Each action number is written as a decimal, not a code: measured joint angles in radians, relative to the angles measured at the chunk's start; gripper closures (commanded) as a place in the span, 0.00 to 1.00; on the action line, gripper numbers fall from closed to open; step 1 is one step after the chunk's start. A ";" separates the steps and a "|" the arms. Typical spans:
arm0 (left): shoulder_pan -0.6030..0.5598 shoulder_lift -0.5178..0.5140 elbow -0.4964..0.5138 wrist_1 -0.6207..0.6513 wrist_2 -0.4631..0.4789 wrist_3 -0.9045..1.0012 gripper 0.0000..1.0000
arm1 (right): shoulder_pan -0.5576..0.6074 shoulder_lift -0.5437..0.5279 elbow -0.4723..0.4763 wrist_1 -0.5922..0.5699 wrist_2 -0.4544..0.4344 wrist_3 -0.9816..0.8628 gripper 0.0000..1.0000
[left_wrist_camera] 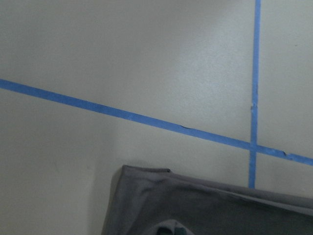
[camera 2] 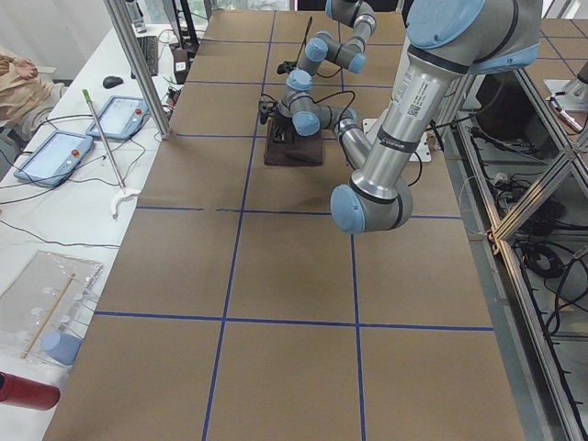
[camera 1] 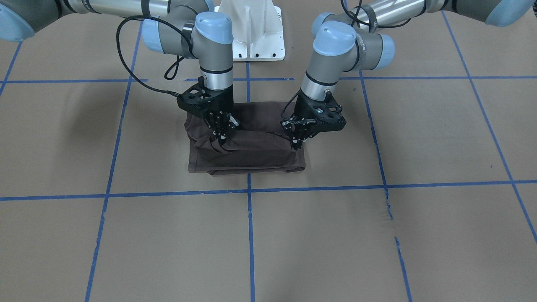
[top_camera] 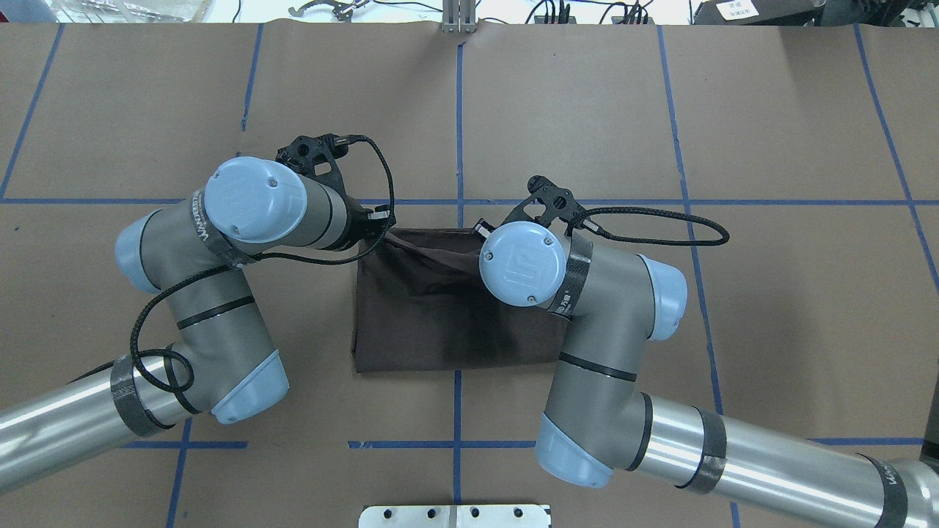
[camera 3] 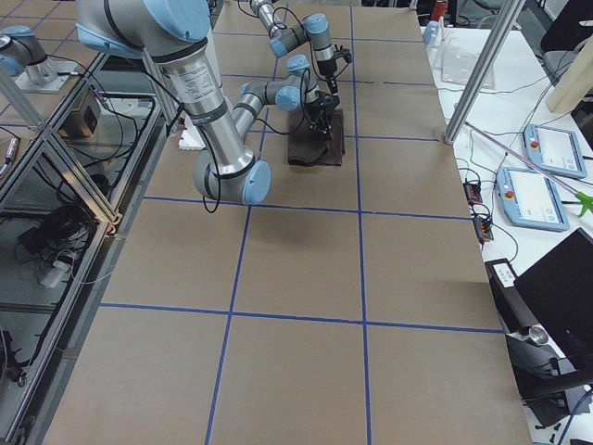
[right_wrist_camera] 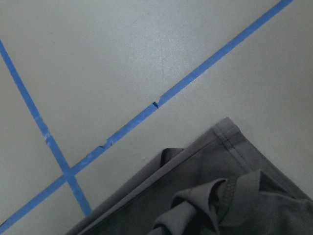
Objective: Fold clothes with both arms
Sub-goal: 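Lay the folded edge down and open both grippers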
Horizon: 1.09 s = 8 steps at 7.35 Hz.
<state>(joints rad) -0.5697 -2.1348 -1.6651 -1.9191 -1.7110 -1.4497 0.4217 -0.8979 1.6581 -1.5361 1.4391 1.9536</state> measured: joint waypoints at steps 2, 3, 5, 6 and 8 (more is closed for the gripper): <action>-0.005 0.005 0.004 -0.010 -0.003 0.087 0.00 | 0.001 0.005 -0.012 0.005 0.002 -0.093 0.00; -0.016 0.013 -0.011 -0.010 -0.007 0.162 0.00 | 0.002 0.012 -0.004 0.005 0.007 -0.137 0.00; -0.042 0.027 -0.030 -0.012 -0.029 0.257 0.00 | -0.009 0.039 0.007 0.004 0.019 -0.227 0.00; -0.046 0.029 -0.032 -0.012 -0.037 0.267 0.00 | -0.025 0.048 -0.001 0.002 0.019 -0.276 0.00; -0.048 0.031 -0.034 -0.012 -0.042 0.266 0.00 | -0.026 0.051 -0.062 0.003 0.014 -0.380 0.00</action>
<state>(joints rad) -0.6175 -2.1038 -1.6992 -1.9313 -1.7527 -1.1834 0.3958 -0.8466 1.5965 -1.5336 1.4531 1.5737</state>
